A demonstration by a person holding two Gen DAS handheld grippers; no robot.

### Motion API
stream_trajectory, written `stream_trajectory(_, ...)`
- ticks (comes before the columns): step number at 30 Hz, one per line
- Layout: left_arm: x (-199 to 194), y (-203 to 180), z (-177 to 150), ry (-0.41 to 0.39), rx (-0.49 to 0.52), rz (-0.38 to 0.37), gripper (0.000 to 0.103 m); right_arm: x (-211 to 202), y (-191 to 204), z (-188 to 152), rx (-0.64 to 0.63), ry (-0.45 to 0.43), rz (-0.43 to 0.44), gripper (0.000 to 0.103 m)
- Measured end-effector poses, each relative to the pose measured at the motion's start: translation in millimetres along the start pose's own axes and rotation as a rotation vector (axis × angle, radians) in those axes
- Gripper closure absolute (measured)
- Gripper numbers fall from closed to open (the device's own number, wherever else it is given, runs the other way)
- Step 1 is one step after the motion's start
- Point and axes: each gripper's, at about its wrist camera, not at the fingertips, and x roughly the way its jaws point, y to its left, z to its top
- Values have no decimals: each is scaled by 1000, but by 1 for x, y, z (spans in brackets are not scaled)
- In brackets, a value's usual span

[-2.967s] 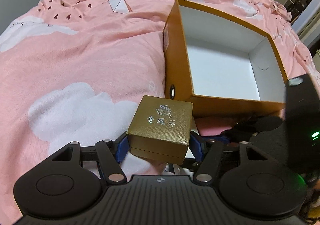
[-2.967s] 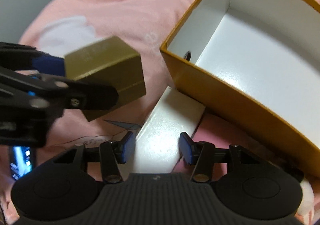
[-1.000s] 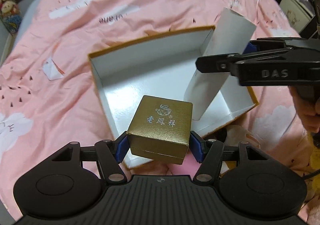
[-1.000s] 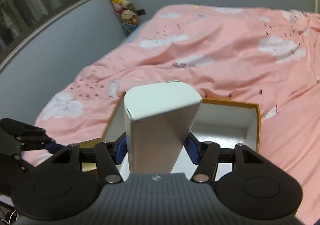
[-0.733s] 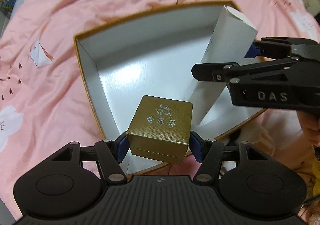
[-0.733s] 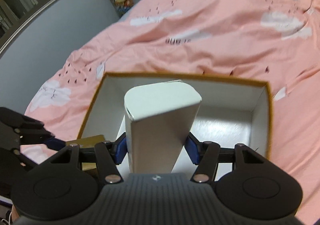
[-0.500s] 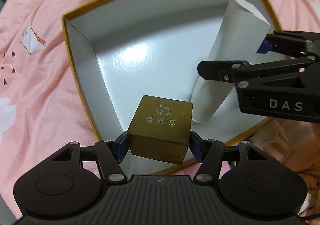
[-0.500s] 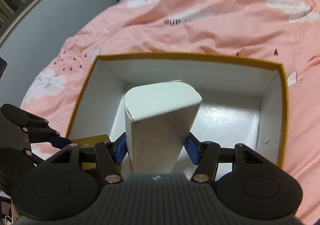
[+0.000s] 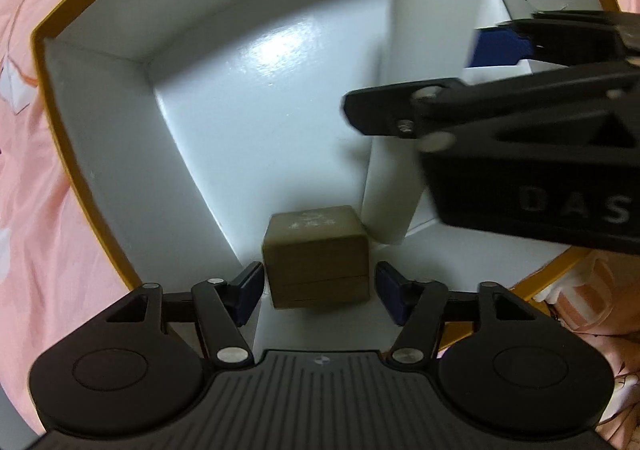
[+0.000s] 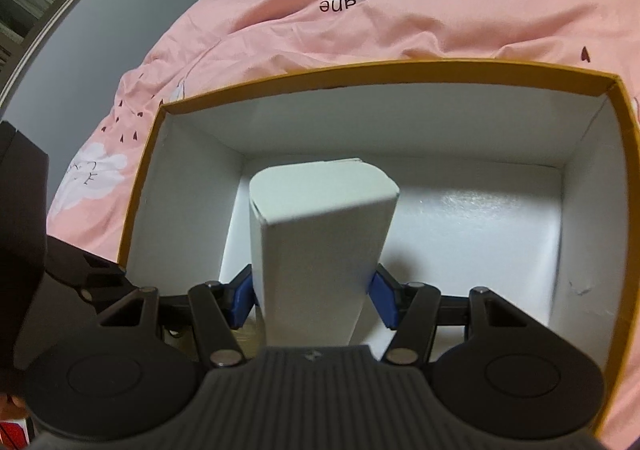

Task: Organize objects
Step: 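Lower the gold box into the orange box with the left gripper while the right lowers the white box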

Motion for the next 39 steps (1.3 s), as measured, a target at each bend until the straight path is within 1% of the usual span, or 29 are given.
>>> stream_trajectory(3, -4, 3, -2, -11, 23, -17, 24, 6, 0, 1, 7, 3, 15, 42)
stream_trajectory(6, -15, 9, -8, -51, 25, -42, 24, 11, -3, 4, 35, -2, 19, 42)
stream_trajectory(7, -20, 12, -10, -76, 27, -46, 25, 11, -5, 5, 54, -6, 15, 42)
stream_trajectory(11, -41, 21, -24, -203, 64, -122, 30, 11, -10, 10, 107, -45, -9, 42)
stream_trajectory(13, -45, 23, -29, -247, 105, -142, 31, 11, -11, 14, 118, -56, -21, 42)
stream_trajectory(15, -44, 24, -30, -256, 126, -156, 36, 14, -12, 17, 138, -56, -29, 42)
stream_trajectory(17, -42, 24, -29, -253, 151, -161, 37, 19, -12, 19, 152, -60, -35, 42)
stream_trajectory(19, -41, 23, -28, -259, 173, -142, 42, 26, -13, 21, 175, -56, -40, 42)
stream_trajectory(21, -39, 23, -26, -245, 183, -103, 50, 31, -15, 22, 197, -41, -34, 42)
stream_trajectory(22, -37, 22, -26, -236, 200, -81, 51, 34, -16, 22, 208, -32, -28, 42)
stream_trajectory(23, -36, 22, -26, -224, 213, -56, 54, 36, -17, 22, 218, -24, -22, 42)
stream_trajectory(24, -36, 22, -26, -220, 225, -36, 55, 38, -18, 22, 227, -16, -16, 42)
stream_trajectory(26, -39, 23, -28, -225, 260, -22, 55, 39, -20, 21, 233, -9, -12, 41)
stream_trajectory(28, -43, 27, -28, -220, 276, -9, 56, 40, -21, 21, 236, -3, -6, 41)
stream_trajectory(34, -55, 38, -29, -183, 311, 62, 59, 45, -24, 18, 235, 27, 8, 40)
stream_trajectory(37, -65, 47, -29, -186, 299, 51, 59, 45, -25, 17, 230, 27, 31, 39)
stream_trajectory(39, -71, 52, -28, -188, 291, 56, 59, 42, -22, 18, 223, 22, 41, 39)
